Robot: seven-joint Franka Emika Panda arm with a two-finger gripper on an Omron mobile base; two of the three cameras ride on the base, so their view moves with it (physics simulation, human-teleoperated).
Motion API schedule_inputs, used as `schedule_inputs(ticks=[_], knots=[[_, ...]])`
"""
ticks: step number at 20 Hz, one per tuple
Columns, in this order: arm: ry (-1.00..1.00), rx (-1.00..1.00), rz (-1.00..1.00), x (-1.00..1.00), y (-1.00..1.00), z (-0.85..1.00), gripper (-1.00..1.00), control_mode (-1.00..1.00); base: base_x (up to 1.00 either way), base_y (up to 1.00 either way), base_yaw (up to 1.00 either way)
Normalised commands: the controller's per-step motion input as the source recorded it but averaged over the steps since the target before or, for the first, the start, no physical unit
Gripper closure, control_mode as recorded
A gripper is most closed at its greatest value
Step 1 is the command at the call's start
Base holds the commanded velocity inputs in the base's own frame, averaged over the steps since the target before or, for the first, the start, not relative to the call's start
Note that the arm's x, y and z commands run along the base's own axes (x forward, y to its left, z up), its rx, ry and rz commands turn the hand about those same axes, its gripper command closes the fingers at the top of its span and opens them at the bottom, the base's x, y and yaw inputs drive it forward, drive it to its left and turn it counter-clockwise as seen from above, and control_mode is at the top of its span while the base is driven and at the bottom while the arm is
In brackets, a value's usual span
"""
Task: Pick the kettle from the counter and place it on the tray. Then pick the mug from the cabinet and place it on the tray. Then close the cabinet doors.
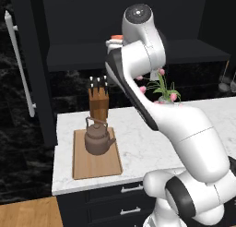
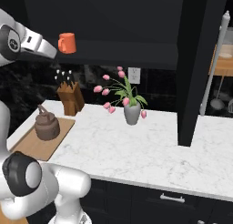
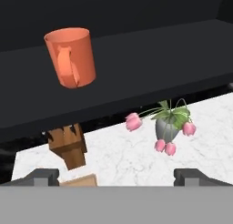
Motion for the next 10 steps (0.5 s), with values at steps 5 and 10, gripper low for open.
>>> schedule_inputs(ticks=[5,10], knots=[[0.00,0.00,-0.02,0.36,0.00,0.01,-1.00,-1.00,0.00,0.00,0.00],[0.02,0.00,-0.03,0.37,0.00,0.00,-1.00,-1.00,0.00,0.00,0.00]])
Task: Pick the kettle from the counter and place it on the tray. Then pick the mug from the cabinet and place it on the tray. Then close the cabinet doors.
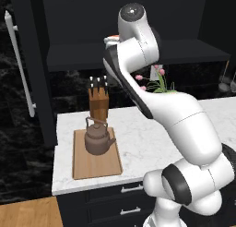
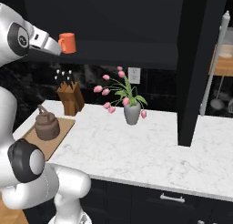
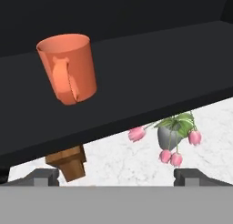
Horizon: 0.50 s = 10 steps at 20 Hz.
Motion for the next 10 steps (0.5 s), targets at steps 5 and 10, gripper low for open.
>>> schedule_inputs(ticks=[5,10], knots=[[0.03,0.00,-0.05,0.29,0.06,0.04,-1.00,-1.00,0.00,0.00,0.00],[0.00,0.00,-0.05,0.32,0.11,0.06,-1.00,-1.00,0.00,0.00,0.00]])
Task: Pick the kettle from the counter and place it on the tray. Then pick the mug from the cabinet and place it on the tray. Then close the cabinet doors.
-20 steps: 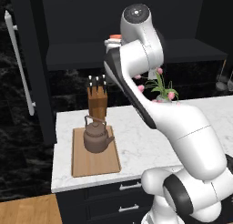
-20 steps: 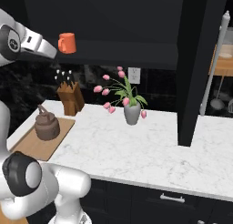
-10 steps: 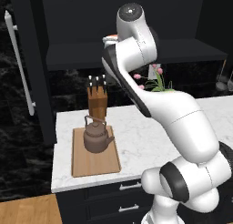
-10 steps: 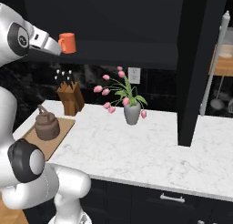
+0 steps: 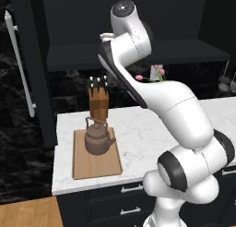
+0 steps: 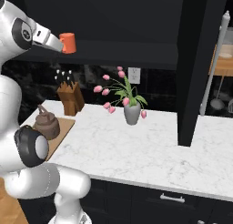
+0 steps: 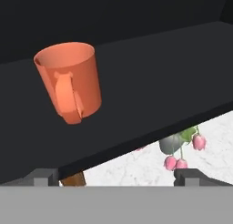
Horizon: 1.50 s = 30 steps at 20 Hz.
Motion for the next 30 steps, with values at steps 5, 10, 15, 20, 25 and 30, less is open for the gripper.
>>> schedule_inputs(ticks=[5,10,15,20,25,30], knots=[[0.00,0.00,-0.05,0.29,0.08,0.00,-1.00,-1.00,0.00,0.00,0.00],[0.01,0.00,-0.05,0.24,0.01,0.00,-1.00,-1.00,0.00,0.00,0.00],[0.00,0.00,-0.02,0.24,0.00,-0.02,-1.00,-1.00,0.00,0.00,0.00],[0.00,0.00,-0.02,0.24,0.04,0.00,-1.00,-1.00,0.00,0.00,0.00],[0.00,0.00,-0.02,0.20,0.02,0.00,-1.00,-1.00,0.00,0.00,0.00],[0.00,0.00,-0.01,0.18,0.05,0.00,-1.00,-1.00,0.00,0.00,0.00]])
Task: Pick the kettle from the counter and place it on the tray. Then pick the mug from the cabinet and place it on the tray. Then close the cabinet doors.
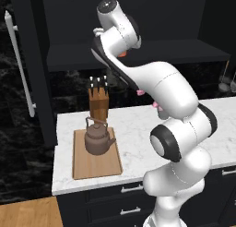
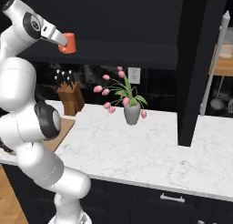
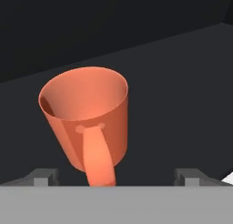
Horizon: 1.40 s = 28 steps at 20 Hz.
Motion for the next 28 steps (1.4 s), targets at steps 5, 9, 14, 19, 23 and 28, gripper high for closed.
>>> schedule_inputs(ticks=[5,9,14,19,23,28], knots=[[0.00,0.00,-0.02,0.17,0.11,-0.03,-1.00,-1.00,0.00,0.00,0.00],[0.00,0.00,-0.02,0.15,0.03,-0.02,-1.00,-1.00,0.00,0.00,0.00],[0.00,0.00,-0.02,0.07,0.00,0.00,-1.00,-1.00,0.00,0.00,0.00],[0.00,0.00,-0.02,0.03,0.00,-0.01,1.00,-1.00,0.00,0.00,0.00],[0.00,0.00,-0.02,0.01,0.00,-0.06,1.00,-1.00,0.00,0.00,0.00],[0.00,0.00,-0.01,0.01,0.00,-0.03,1.00,-1.00,0.00,0.00,0.00]])
